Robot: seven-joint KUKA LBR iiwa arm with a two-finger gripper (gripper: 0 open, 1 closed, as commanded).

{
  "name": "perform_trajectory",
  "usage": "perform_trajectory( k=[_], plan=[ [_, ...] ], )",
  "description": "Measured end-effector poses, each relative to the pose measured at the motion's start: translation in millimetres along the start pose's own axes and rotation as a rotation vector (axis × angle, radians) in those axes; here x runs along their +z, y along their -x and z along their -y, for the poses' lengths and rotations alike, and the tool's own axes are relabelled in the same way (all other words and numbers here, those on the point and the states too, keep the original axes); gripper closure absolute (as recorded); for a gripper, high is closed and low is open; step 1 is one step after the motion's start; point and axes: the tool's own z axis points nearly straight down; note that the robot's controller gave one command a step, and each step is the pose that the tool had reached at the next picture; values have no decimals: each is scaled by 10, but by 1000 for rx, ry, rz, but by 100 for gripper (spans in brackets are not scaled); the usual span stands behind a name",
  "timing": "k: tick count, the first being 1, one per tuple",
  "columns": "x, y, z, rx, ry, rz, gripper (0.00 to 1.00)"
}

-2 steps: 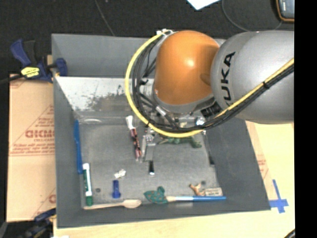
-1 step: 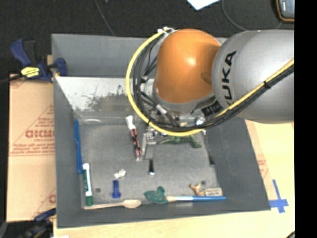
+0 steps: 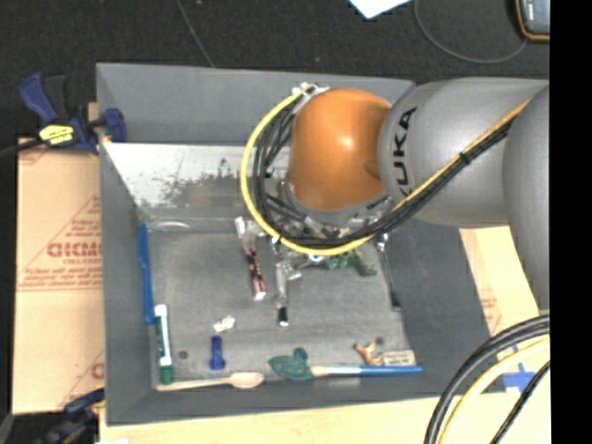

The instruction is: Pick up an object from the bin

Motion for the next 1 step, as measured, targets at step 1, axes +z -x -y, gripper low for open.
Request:
perform_trajectory(
  k=[1],
  plan=[
    [885, 362, 201, -124, 1, 5, 0]
  ],
)
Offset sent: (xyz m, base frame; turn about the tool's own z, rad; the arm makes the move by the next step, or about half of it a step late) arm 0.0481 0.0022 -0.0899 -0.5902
